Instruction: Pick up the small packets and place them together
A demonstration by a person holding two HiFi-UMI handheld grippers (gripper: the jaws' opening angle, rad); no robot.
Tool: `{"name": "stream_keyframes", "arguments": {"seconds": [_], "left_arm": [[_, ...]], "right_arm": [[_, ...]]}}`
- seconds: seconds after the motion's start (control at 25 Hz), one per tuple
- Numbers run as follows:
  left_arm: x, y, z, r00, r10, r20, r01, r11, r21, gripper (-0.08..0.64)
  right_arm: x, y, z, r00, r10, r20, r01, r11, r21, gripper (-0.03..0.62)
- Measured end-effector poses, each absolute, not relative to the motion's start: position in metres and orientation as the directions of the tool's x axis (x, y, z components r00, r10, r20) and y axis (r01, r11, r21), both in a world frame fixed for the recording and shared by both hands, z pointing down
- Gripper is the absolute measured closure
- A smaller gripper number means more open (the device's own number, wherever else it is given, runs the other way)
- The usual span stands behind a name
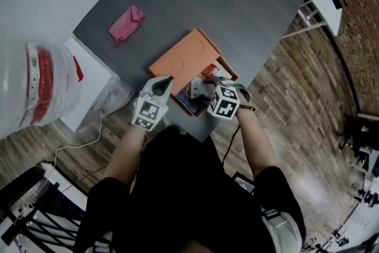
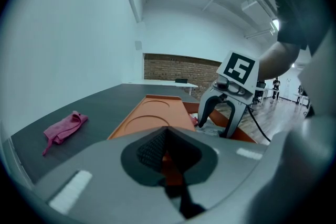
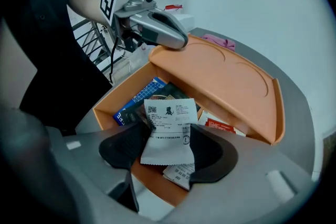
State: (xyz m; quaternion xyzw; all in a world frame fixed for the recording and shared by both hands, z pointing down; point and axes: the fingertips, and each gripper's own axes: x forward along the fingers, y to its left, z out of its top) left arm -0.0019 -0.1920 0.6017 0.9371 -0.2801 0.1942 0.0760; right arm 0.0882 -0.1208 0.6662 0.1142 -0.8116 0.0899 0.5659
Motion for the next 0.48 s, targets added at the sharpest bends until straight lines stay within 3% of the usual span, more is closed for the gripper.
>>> {"name": "stream_keyframes", "arguments": {"seconds": [0.16, 0.28, 0.48], "left_arm": [[-0.002, -0.191, 0.601, 0.766, -0.501, 0.403, -0.559, -0.828, 0.034, 0.56], [-0.001, -0.192, 0.601, 0.764, -0.505, 0.401, -0.563, -0.826, 0.033, 0.56], [-0.003, -0.193, 0.602, 0.756, -0.516, 0.403, -0.574, -0.818, 0.029, 0.56]], "right_arm": [[0.088, -0.117, 0.671, -0.332, -0.064, 0.941, -0.293, 0.955, -0.038, 0.321], [0.086, -0.114, 0.67, -0.342, -0.064, 0.938, -0.291, 0.956, -0.041, 0.371], [0.079, -0.109, 0.663, -0.391, -0.061, 0.918, -0.283, 0.957, -0.057, 0.376]]}}
